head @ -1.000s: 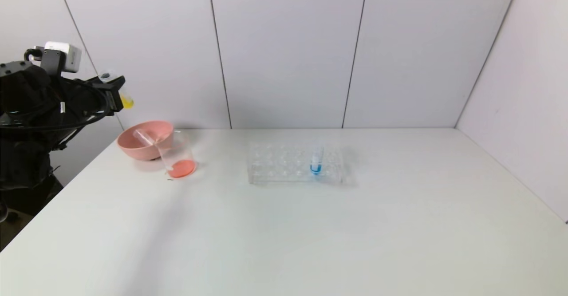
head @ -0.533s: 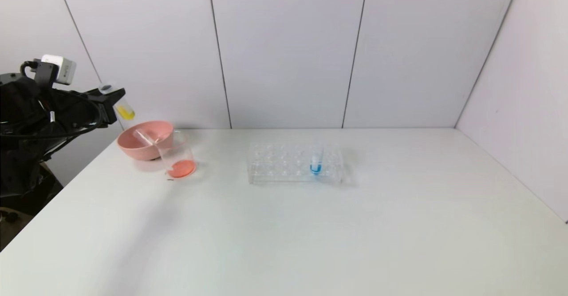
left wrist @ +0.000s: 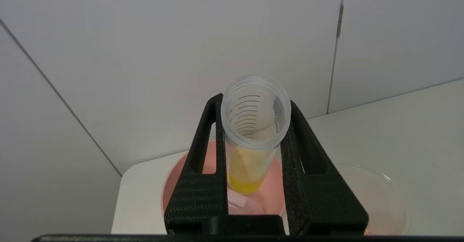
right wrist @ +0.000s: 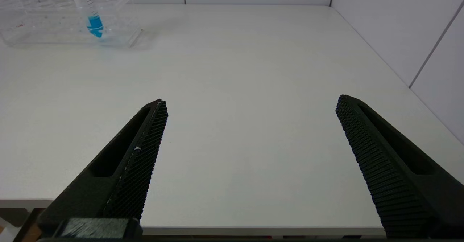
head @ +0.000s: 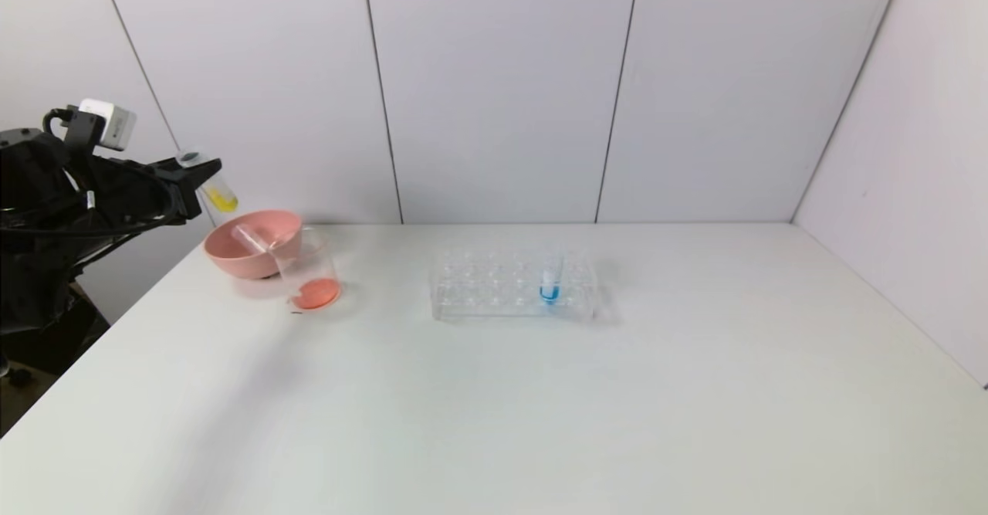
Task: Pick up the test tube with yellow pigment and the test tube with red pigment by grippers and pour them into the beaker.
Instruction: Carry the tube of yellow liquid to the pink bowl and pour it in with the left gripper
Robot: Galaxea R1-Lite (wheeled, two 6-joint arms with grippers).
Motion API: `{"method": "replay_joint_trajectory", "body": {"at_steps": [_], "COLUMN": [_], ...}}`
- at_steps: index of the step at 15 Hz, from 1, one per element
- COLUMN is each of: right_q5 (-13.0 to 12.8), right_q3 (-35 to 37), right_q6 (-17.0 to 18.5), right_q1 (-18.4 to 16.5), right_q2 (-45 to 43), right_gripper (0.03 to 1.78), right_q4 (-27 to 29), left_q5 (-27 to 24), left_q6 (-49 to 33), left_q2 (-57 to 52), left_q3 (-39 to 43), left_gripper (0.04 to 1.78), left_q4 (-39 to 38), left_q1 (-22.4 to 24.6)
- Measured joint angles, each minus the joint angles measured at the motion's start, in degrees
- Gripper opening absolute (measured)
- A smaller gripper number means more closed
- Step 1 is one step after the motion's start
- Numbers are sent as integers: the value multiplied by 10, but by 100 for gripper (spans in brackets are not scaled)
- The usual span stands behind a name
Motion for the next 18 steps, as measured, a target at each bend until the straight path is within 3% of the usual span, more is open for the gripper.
{"method": "replay_joint_trajectory", "body": {"at_steps": [5,10,18], "right_q5": [0,0,0], "right_q3": [0,0,0], "right_q6": [0,0,0], "right_q1": [0,0,0], "right_q2": [0,0,0], "right_gripper": [170,170,170], "right_q4": [0,0,0], "left_q5": [-144,-216,-219], "left_q6": [45,112,338], "left_q2": [36,49,54], "left_q3": [-67,-134,-283], "left_gripper": [44,44,44], "left_q4": [86,208,528], "left_q1": [31,37,32]}}
